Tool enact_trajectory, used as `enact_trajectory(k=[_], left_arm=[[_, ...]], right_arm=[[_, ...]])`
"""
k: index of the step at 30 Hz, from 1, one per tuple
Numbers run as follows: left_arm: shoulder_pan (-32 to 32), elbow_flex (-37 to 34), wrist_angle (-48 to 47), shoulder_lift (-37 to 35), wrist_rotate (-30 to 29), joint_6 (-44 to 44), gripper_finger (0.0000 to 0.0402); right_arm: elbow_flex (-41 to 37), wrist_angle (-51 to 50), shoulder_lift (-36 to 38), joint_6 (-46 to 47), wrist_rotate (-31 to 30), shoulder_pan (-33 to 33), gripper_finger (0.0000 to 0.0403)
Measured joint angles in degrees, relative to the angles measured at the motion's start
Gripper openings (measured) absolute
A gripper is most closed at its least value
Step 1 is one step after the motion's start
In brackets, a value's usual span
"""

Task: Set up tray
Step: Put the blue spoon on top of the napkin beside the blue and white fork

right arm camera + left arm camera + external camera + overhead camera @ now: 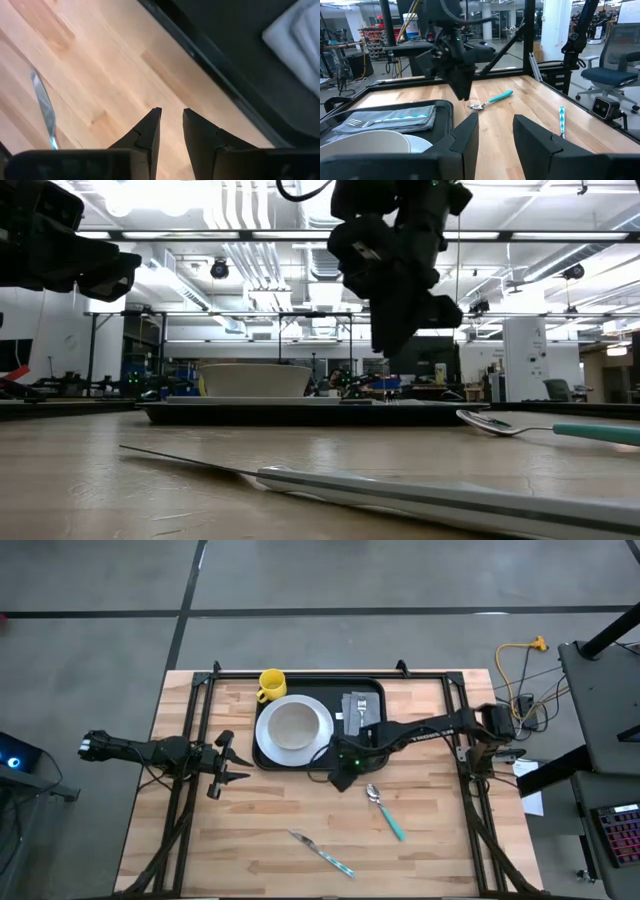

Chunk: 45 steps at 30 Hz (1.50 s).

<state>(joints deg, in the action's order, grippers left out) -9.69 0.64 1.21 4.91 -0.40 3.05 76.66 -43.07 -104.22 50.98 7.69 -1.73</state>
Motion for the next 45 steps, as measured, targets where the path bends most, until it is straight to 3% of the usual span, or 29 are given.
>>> enact_trajectory(k=[15, 29, 35, 45], left_arm=[[0.0, 0.0, 0.0, 0.0, 0.0, 0.0, 0.0102], [0.0, 0.0, 0.0, 0.0, 0.0, 0.0, 0.0102], [0.0, 0.0, 0.0, 0.0, 0.0, 0.0, 0.0102], [0.0, 0.0, 0.0, 0.0, 0.0, 0.0, 0.0102]], right_arm=[[0.0, -3.8, 0.0, 3.8, -1.9, -8.8, 0.0077], [-0.1, -9.1, 0.0, 17.1, -5.1, -16.2, 0.0077], [-0.7, -9.0, 0.0, 22.6, -5.3, -18.2, 0.0084], [-1.0, -8.6, 0.0, 23.8, -4.9, -19.9, 0.0073]])
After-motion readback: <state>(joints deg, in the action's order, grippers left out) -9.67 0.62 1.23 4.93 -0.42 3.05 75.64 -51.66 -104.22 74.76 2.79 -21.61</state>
